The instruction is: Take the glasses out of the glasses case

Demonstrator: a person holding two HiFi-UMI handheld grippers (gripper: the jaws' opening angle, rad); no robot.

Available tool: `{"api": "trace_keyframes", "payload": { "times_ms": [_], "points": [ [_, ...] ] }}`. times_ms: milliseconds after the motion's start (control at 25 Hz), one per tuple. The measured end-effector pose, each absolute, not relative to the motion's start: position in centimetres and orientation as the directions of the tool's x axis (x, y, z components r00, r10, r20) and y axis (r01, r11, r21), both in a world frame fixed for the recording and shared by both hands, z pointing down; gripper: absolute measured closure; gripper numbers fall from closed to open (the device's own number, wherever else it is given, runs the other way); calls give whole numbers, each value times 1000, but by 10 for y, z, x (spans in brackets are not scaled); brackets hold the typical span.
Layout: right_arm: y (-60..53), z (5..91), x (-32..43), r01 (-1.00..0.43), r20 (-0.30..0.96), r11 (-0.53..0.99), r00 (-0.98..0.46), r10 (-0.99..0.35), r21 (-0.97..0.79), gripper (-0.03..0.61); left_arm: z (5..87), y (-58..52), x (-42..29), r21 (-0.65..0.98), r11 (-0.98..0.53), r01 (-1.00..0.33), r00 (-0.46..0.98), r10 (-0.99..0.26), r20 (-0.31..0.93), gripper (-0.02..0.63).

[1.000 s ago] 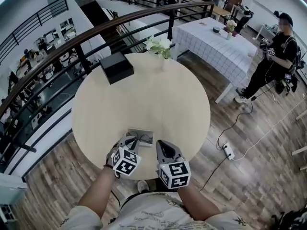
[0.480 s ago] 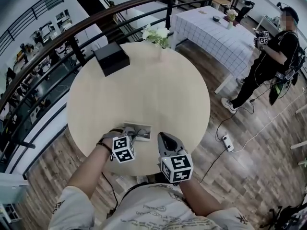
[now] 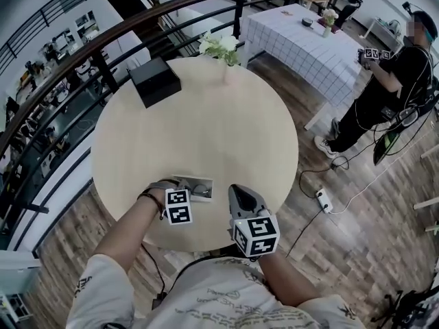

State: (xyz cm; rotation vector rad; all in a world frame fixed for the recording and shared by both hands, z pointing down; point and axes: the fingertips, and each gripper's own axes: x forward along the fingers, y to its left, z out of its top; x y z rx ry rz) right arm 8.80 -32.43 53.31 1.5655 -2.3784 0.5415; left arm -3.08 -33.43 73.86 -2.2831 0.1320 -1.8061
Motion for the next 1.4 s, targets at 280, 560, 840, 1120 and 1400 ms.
{"api": "trace_keyframes", "payload": {
  "times_ms": [280, 560, 840, 1120, 1400],
  "points": [
    [-326, 537, 100, -925, 404, 338, -379, -832, -172, 565, 755, -336, -30, -204, -973, 106, 183, -182, 966, 566],
    [-326, 538, 105, -926, 413, 333, -377, -829, -177, 565, 764, -337, -31, -182, -976, 119, 143, -165, 976, 567],
    [-328, 542, 113, -930, 417, 322, -366, -832, -176, 565, 770, -342, -31, -183, -977, 108, 127, -169, 977, 575],
    [-332, 539, 120, -933, 409, 312, -359, -839, -179, 565, 765, -344, -29, -195, -974, 117, 121, -181, 976, 589],
    [-331, 533, 111, -926, 396, 332, -376, -838, -178, 565, 744, -348, -27, -269, -955, 122, 152, -249, 956, 591]
  ]
}}
